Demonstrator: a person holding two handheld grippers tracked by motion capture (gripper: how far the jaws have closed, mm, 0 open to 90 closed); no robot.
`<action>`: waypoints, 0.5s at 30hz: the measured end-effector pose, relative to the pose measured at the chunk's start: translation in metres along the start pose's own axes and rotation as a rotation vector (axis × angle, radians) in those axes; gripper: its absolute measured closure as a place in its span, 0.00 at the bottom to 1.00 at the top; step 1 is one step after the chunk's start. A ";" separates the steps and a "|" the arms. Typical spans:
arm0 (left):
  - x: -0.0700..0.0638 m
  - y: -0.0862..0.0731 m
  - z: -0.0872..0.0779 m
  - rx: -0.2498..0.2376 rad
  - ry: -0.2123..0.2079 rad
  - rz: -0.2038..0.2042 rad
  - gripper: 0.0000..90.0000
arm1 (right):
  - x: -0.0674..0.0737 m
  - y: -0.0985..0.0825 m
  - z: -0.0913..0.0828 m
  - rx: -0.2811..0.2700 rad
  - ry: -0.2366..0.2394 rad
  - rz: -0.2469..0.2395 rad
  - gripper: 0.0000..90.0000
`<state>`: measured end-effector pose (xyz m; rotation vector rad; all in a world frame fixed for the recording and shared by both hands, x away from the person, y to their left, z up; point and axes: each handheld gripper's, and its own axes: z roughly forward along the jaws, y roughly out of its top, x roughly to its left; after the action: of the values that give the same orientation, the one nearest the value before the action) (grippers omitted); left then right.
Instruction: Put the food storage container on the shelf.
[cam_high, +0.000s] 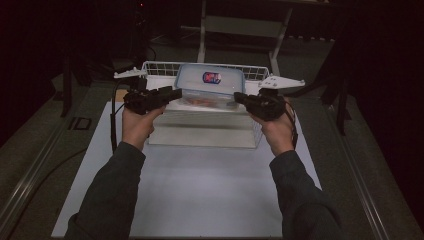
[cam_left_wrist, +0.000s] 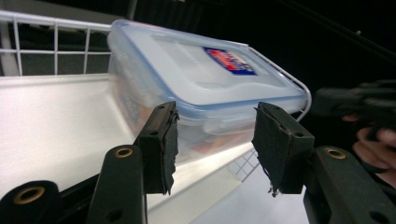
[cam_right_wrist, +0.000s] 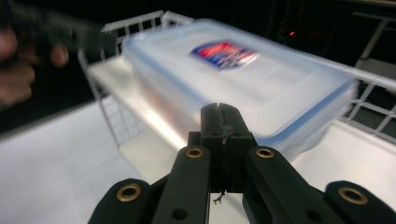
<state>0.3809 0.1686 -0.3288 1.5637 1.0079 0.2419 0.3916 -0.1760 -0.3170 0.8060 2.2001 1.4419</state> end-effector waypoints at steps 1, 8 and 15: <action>-0.003 0.000 -0.002 0.000 0.000 0.010 0.55 | 0.002 -0.002 0.003 0.023 -0.003 -0.017 1.00; -0.023 -0.004 -0.014 0.020 -0.002 0.102 0.54 | 0.004 -0.008 0.022 0.084 -0.095 -0.031 1.00; -0.032 -0.020 -0.030 0.017 0.005 0.160 0.54 | 0.009 -0.022 0.014 0.100 -0.075 -0.041 0.93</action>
<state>0.3328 0.1660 -0.3261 1.6618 0.8920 0.3490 0.3880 -0.1674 -0.3424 0.8285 2.2331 1.2707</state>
